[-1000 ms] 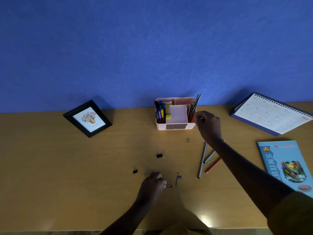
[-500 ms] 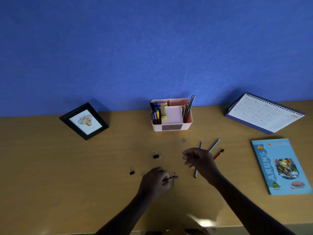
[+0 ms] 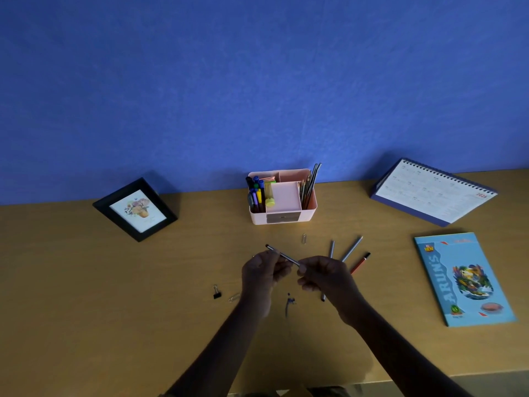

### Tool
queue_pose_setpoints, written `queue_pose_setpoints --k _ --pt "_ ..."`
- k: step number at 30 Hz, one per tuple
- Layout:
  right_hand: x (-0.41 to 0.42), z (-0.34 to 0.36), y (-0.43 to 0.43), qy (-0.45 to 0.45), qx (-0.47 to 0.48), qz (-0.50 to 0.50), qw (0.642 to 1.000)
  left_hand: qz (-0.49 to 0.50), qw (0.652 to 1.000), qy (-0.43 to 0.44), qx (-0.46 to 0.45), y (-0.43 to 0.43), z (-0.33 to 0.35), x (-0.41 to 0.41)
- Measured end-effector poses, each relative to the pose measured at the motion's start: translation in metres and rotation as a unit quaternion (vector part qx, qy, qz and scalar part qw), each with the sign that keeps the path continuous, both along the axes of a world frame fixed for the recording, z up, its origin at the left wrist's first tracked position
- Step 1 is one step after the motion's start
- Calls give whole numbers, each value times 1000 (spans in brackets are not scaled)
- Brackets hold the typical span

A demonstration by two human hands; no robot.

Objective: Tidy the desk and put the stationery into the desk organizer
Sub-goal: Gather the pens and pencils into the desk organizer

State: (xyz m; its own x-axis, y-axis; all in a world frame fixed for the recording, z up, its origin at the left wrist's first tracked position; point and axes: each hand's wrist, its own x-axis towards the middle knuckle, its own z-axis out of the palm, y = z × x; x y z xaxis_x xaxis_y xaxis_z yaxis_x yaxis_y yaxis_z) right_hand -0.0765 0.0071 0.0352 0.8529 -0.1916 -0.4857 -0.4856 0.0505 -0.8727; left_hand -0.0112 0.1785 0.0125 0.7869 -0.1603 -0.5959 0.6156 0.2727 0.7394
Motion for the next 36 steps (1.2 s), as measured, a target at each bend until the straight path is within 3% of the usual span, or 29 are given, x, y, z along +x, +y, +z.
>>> queue_pose_setpoints --k 7,12,18,25,31,36 --pt "12 7 -7 -59 19 -103 993 3 996 59 -69 -6 5 -4" --pt "33 19 -21 -82 14 -88 993 -65 990 75 -99 -5 -2 -9" --pt "82 35 -62 -126 -164 -96 974 -115 990 84 -17 0 -11 -14" --pt "164 35 -93 -198 -410 -8 890 -110 985 130 40 11 -25 -28" --pt "212 -4 -80 -106 -493 83 860 -112 982 142 48 14 -30 -32" --pt "225 -30 -72 -30 -525 65 848 -108 980 154 65 13 -34 -29"
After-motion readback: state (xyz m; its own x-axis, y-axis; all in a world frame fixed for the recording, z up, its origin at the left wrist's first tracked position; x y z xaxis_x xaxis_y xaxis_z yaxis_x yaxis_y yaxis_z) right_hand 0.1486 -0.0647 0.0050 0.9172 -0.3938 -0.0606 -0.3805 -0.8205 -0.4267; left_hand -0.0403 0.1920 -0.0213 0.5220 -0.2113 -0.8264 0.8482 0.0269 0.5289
